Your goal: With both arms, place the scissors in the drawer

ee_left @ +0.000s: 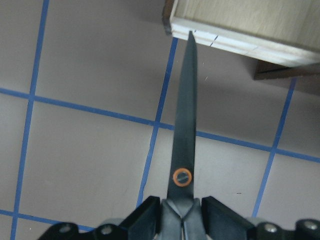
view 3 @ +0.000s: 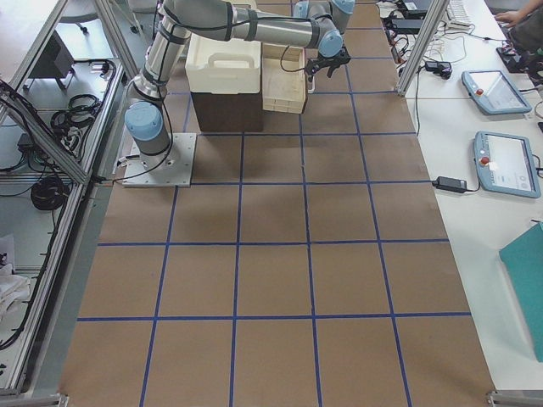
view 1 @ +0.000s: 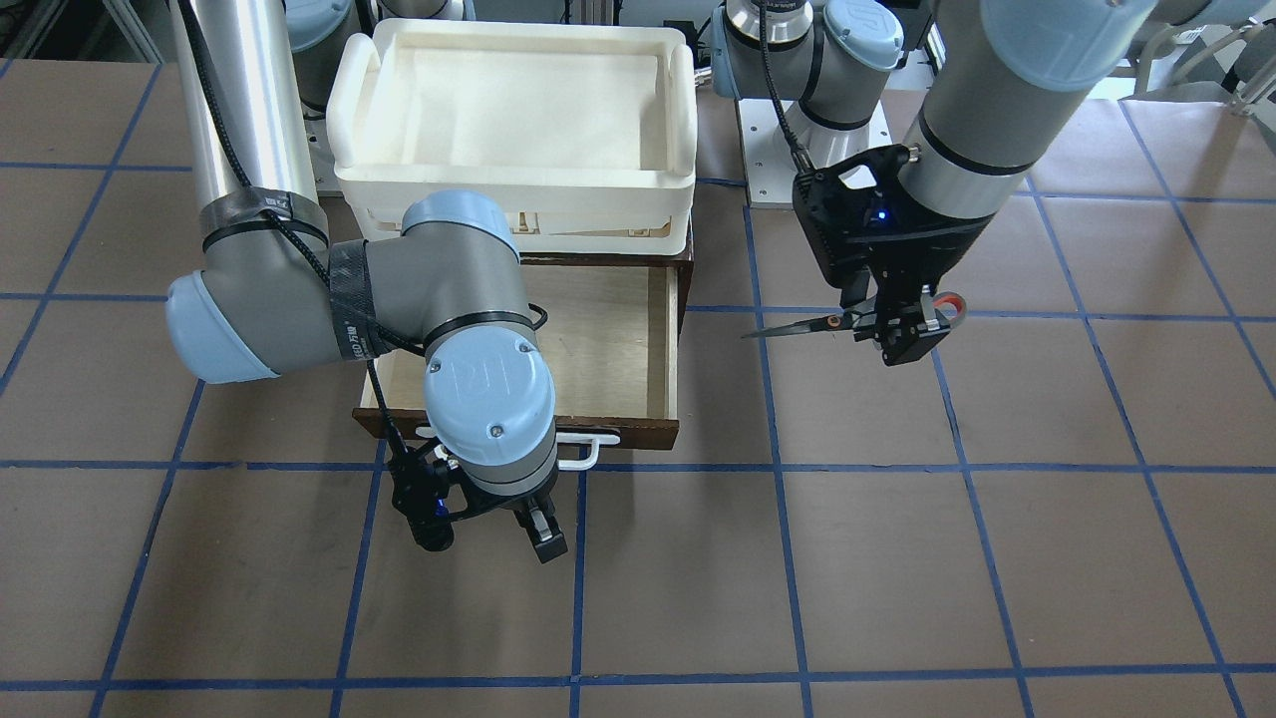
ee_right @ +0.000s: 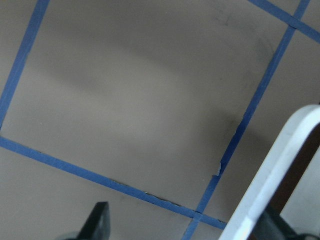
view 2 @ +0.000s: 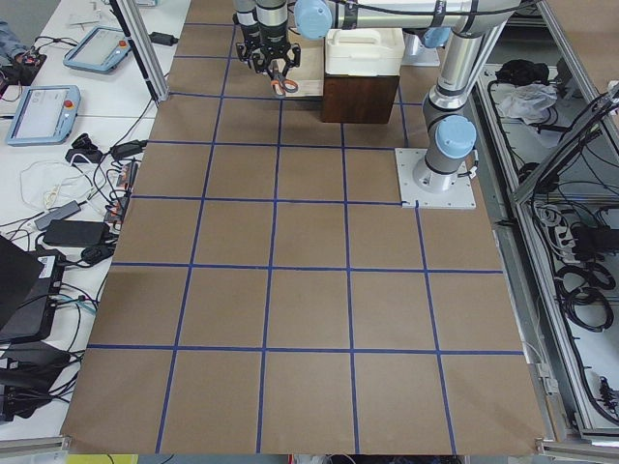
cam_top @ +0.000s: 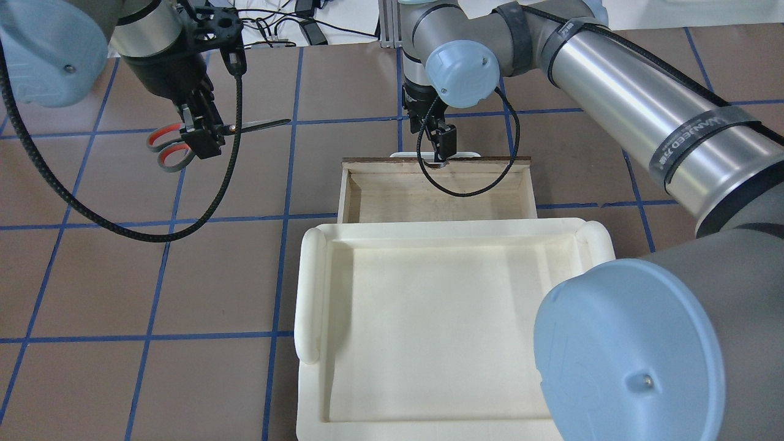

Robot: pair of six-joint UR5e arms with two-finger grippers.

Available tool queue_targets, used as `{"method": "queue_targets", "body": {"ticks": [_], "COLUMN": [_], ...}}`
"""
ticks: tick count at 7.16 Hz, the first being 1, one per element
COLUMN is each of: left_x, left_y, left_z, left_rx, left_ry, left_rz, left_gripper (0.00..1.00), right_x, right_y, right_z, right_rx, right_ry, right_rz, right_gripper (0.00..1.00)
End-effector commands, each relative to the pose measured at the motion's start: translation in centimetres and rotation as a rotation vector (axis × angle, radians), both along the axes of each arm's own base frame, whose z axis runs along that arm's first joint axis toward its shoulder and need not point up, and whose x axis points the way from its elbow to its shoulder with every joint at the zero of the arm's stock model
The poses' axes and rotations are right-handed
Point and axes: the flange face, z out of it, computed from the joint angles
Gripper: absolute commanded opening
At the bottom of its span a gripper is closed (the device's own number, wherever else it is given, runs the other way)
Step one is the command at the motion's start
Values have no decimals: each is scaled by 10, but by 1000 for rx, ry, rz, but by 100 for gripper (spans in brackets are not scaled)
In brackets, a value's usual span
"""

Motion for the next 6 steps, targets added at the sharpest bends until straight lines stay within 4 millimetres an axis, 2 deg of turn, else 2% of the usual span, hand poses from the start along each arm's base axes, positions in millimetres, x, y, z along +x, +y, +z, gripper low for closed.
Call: {"method": "queue_targets", "body": {"ticks": [1,2,5,6], "left_x": [-64,-79,-82,-83], "left_y": [18,24,25,25], "left_z": [-8,-7,-9,-10], "left_rx": [18,18,29,31], "left_ry": [3,20,35,37], "left_rz": [-125,-151,-154,-154], "left_gripper": [12,12,12,12], "right_x": [3,3,4,3], "right_y": [-8,-10,-14,-14], "right_z": [2,3,1,6], "right_rx": [-22,-26,-30,-38], "right_ry": [-10,-11,-13,-15], "right_rz": [0,2,12,25], "right_gripper": [100,100,100,100]}}
